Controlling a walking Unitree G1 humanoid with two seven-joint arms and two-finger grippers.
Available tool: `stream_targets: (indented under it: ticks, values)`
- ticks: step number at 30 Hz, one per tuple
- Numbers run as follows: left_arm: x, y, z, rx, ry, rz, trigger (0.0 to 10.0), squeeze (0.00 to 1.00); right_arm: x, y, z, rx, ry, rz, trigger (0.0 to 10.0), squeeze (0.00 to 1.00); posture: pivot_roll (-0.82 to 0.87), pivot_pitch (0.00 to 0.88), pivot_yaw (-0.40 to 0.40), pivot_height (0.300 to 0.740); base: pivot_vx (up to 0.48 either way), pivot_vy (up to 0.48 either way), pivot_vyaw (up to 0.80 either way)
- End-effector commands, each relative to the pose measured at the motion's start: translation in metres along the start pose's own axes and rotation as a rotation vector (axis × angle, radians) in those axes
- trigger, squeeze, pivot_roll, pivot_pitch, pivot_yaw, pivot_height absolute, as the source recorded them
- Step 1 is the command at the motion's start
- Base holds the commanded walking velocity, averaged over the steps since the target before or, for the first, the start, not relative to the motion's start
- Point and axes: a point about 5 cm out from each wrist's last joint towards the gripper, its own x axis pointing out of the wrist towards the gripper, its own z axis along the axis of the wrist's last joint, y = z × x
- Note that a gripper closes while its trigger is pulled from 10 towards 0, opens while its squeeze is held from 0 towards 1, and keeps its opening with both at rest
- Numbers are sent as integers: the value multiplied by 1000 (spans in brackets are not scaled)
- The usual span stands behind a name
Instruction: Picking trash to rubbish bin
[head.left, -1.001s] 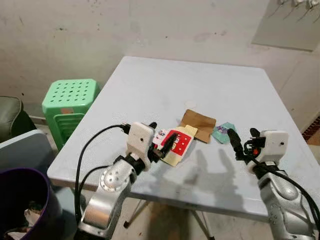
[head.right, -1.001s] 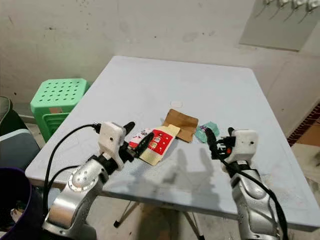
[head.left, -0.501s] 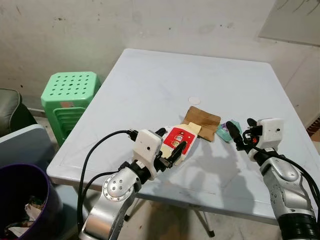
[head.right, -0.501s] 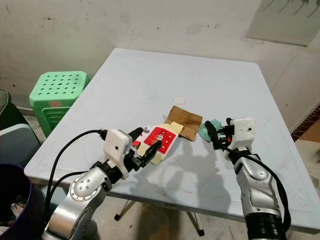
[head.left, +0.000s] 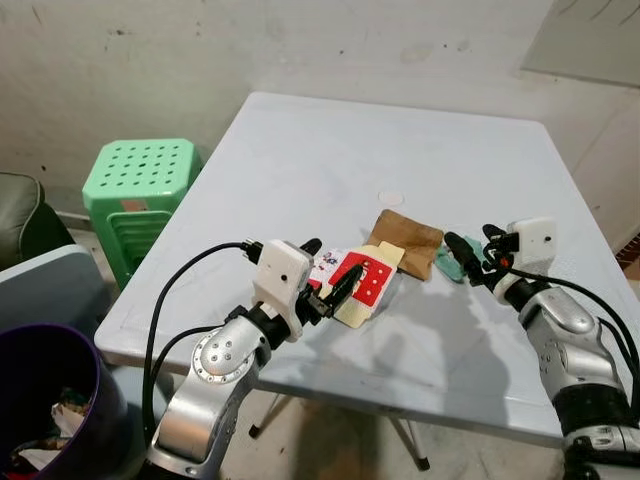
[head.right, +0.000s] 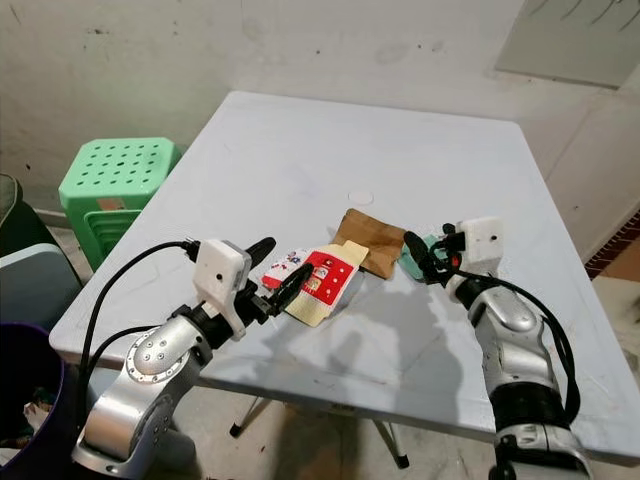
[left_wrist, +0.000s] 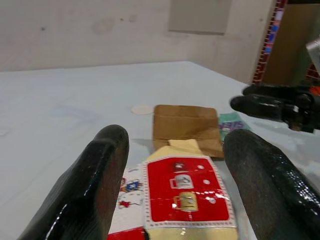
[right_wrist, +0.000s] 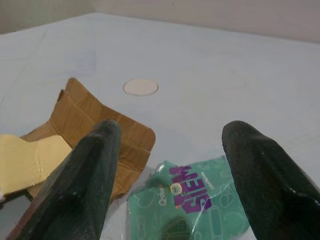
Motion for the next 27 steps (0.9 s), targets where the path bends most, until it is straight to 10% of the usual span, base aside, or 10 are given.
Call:
stream_targets:
  ticks: [1, 14, 27]
  values:
    - [1, 0, 3, -8, -7, 4, 10000, 0, -1, -6, 5, -2, -28, -3, 10000, 0, -2, 121, -42, 740, 0, 0, 0]
    - [2, 16, 4, -47, -36, 110, 10000, 0, -24, 20, 22, 56, -325, -63, 10000, 0, -4, 112, -45, 740, 0, 0, 0]
    - [7, 20, 3, -67, -39, 106, 10000, 0, -50, 48, 21, 91, -327, -38, 10000, 0, -43, 117, -33, 740, 0, -117, 0]
